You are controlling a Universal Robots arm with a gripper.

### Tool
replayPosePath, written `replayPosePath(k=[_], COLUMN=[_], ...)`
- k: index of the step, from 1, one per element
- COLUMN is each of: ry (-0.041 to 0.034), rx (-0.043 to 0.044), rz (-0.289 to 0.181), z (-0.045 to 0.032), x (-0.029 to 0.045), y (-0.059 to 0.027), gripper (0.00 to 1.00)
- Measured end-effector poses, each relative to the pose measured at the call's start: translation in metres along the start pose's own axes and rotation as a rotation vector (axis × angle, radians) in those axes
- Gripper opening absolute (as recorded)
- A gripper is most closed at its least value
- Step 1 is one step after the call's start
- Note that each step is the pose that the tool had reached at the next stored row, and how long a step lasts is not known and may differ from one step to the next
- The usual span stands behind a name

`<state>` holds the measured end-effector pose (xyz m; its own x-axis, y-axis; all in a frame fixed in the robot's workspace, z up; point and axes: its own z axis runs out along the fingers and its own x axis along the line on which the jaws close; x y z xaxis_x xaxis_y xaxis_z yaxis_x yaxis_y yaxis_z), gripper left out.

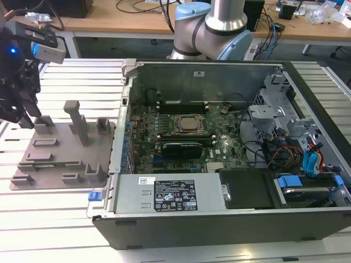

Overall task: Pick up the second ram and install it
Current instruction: 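Pick up the second ram and move it above second insertion slot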

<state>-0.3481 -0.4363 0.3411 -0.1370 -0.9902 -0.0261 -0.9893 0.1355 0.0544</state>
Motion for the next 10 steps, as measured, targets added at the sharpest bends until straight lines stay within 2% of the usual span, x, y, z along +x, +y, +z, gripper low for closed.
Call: replayPosePath(k=[10], ry=[0.0000], rx=[0.0000], rz=[0.000], z=[0.0126], x=[0.0003], y=[-0.0007], gripper=[0.36])
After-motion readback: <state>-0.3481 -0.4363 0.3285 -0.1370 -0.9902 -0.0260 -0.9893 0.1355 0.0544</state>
